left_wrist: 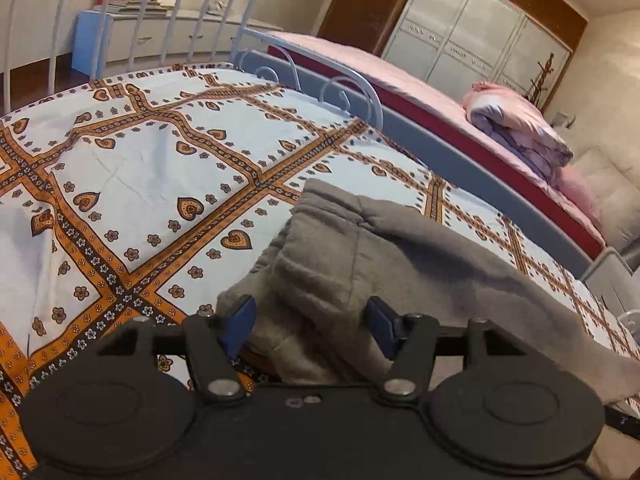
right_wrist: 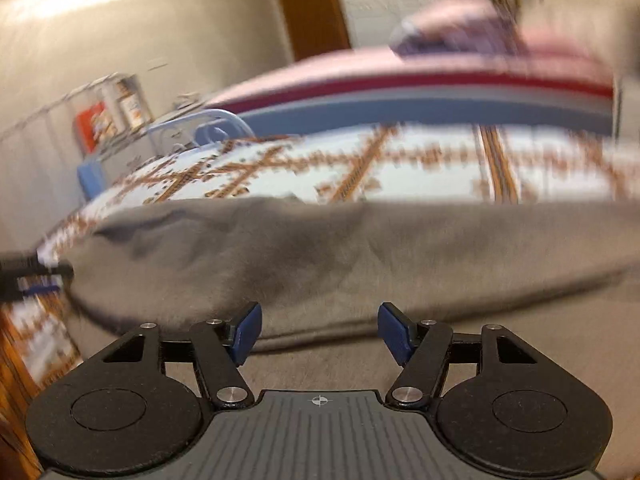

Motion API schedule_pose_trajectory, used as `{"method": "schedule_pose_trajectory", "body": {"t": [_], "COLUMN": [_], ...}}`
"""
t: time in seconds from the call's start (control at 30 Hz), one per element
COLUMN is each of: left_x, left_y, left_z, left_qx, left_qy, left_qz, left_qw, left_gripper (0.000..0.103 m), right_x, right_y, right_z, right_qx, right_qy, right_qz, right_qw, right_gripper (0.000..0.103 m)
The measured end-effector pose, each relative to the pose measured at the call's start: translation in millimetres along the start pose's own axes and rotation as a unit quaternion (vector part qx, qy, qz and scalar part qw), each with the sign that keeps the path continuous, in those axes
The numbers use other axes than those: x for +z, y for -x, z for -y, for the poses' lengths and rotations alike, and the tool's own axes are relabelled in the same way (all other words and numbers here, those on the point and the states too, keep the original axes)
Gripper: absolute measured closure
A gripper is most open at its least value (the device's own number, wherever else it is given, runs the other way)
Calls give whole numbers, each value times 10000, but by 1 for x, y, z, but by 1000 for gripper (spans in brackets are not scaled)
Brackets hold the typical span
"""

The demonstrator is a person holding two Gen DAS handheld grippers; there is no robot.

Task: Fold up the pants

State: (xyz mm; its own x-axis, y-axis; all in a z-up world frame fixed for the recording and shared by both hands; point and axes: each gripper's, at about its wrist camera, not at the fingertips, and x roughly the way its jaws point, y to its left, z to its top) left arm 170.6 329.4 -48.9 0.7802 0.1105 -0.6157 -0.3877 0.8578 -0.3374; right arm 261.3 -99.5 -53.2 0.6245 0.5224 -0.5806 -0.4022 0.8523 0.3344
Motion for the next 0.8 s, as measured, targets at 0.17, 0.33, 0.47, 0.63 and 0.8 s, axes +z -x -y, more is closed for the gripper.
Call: {"method": "schedule_pose_trajectory", "body": {"t": [0.17, 0.33, 0.47, 0.63, 0.8], "left_x": [11, 20, 36, 44, 21], "left_y": [-11, -28, -14, 15, -12], "left_z": [-8, -4, -9, -7, -21], "left_qx": [-258, -229, -497, -704, -82], "left_qy": [319, 296, 364, -54, -175], "left_qz": [1, -221, 11, 125, -308], "left_qw": [9992, 9991, 9981, 9974, 9993], "left_gripper": [57, 76, 99, 99, 99], "right_x": [-1, 11, 21, 23, -14], "right_y": [-17, -29, -17, 48, 36], "right_z": [51, 80, 74, 46, 31], "right_qx": [454, 758, 535, 780, 710], "right_qy": [-1768, -2862, -2327, -1465, -1415], "right_qz": [-103, 3, -54, 518, -197], "right_qw": [9831, 9552, 9711, 9848, 9872], "right_gripper": [38, 88, 98, 98, 98]}}
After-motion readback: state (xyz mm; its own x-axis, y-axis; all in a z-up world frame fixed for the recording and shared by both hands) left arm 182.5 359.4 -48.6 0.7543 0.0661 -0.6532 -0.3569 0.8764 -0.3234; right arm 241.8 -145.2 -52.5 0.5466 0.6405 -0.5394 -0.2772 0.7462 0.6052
